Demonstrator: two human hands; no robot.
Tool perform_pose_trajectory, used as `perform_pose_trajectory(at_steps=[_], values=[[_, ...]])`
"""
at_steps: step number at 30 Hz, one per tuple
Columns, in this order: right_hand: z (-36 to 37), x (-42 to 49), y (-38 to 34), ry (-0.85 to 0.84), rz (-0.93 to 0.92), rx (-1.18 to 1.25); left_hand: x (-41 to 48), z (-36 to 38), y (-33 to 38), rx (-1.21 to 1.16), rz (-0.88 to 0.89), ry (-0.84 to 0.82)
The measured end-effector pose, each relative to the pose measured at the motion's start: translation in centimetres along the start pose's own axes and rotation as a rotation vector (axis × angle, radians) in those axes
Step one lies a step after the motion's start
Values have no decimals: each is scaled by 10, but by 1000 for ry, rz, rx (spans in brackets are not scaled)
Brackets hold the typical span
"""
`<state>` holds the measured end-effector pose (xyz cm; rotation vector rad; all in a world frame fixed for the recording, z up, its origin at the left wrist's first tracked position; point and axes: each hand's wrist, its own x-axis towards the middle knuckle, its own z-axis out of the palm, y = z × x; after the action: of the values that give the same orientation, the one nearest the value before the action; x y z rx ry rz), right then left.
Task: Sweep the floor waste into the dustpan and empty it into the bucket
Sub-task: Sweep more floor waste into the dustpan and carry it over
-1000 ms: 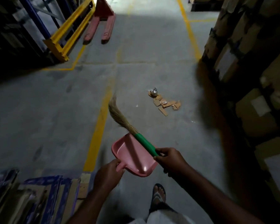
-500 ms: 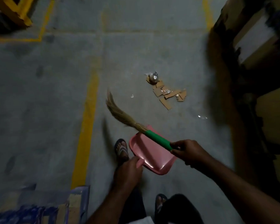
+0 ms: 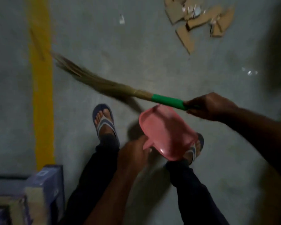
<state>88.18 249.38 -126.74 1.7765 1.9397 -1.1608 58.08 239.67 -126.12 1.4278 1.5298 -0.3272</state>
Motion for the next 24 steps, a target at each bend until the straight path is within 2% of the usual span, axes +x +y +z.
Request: perform_pose_trajectory(at_steps=[4, 8, 12, 15, 19, 24], values=[[43, -18, 67, 161, 85, -49, 21, 11, 3, 40, -52, 27], [59, -43, 97, 328, 222, -5, 25, 5, 7, 89, -83, 53], [66, -70, 112, 477, 201, 55, 35, -8, 14, 117, -73, 30], [75, -91, 133, 451, 102, 75, 37, -10, 15, 168, -73, -31], [90, -110, 166, 260, -3, 44, 37, -9, 16, 268, -61, -94], [95, -112, 180, 392, 127, 88, 41, -12, 27, 307, -77, 16]])
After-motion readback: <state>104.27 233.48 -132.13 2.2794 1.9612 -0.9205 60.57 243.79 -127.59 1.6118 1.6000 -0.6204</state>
